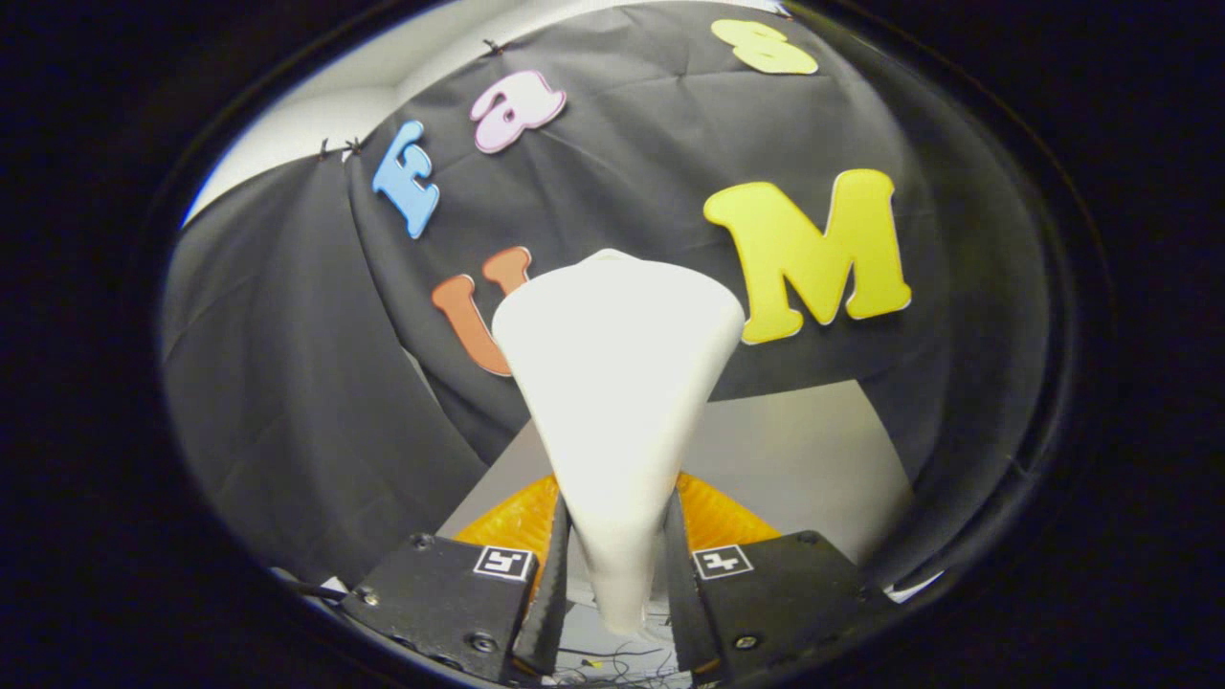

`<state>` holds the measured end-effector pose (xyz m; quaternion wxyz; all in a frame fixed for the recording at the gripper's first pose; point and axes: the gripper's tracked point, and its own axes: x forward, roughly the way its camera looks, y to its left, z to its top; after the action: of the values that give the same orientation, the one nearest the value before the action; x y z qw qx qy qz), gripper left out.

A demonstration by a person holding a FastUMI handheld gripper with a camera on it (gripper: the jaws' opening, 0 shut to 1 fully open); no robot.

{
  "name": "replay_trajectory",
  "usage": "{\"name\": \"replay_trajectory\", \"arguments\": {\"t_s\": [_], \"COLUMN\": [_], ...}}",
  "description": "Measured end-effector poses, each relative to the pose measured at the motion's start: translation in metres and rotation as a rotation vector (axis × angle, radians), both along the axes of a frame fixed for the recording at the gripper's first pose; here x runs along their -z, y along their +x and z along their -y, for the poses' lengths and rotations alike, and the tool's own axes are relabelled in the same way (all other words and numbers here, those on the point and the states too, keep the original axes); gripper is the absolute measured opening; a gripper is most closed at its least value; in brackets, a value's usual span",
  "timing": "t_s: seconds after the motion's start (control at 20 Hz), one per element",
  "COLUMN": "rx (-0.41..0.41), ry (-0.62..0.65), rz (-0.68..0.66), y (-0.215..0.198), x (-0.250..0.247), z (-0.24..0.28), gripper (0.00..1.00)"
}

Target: Iron the clothes twice with a garment steamer, once on the left side and once on the right side.

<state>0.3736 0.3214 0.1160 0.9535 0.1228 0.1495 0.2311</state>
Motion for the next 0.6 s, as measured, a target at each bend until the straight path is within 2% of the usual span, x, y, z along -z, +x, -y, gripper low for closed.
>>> {"name": "replay_trajectory", "arguments": {"t_s": [0.15, 0.35, 0.6], "rx": [0.014, 0.063, 0.129], "ry": [0.048, 0.033, 0.047], "rz": [0.1, 0.276, 0.349], "y": [-0.053, -0.122, -0.186], "x": [-0.021, -0.052, -0.078], "z": [0.029, 0.075, 0.131], "gripper": [0.47, 0.47, 0.47]}}
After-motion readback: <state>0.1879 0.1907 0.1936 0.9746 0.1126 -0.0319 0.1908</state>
